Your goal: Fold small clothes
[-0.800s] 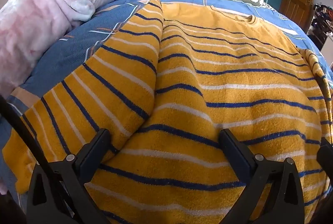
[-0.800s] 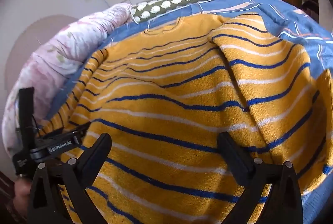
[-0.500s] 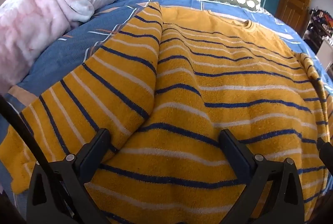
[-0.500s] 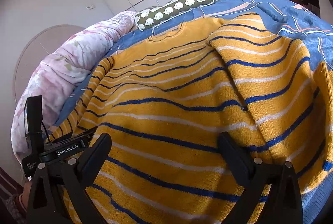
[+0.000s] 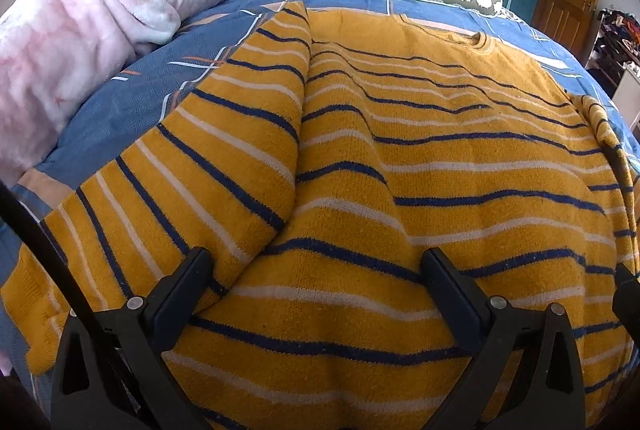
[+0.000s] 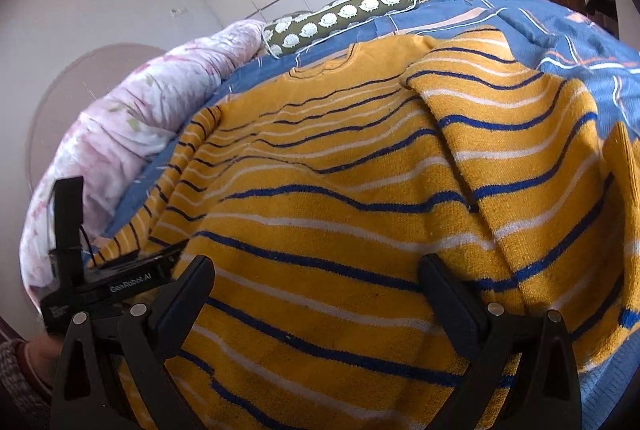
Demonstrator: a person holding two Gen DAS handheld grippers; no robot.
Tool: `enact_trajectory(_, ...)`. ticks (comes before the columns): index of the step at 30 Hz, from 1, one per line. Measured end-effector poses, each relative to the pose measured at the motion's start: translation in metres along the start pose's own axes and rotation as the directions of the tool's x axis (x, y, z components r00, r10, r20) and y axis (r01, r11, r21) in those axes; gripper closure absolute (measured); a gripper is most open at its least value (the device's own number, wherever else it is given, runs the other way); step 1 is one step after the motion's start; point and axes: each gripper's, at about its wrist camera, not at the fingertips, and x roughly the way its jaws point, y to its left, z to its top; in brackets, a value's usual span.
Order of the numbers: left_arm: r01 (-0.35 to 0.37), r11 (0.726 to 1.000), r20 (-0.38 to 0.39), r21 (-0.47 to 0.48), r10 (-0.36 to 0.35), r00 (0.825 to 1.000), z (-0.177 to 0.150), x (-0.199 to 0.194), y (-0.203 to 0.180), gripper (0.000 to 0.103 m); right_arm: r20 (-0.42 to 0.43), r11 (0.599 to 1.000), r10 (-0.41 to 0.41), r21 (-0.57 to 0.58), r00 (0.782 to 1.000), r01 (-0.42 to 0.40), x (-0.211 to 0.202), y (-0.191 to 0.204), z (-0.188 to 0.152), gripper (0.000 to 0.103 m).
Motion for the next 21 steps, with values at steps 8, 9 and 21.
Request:
enact_trajectory(8,0.011,1.000,0.015,-0.007,-0.010,1.000,0.000,0.001,0.001,0.000,-0.033,0.996,-0.085,-0.040,0.996,0.084,-0.002,0.007,0.005,0.026)
enact_trajectory(9,0.013,1.000,0.017,-0.008,-0.013,1.000,0.000,0.001,0.001,0.000,-0.046,0.997,-0.063,-0.049,0.997,0.061,-0.009,0.009,0.009,0.046)
enact_trajectory(21,0.017,1.000,0.025,-0.003,-0.017,1.000,-0.003,0.001,0.003,0.000,-0.050,0.955,-0.295,-0.044,0.954,0.293,-0.154,-0.064,0.032,0.044)
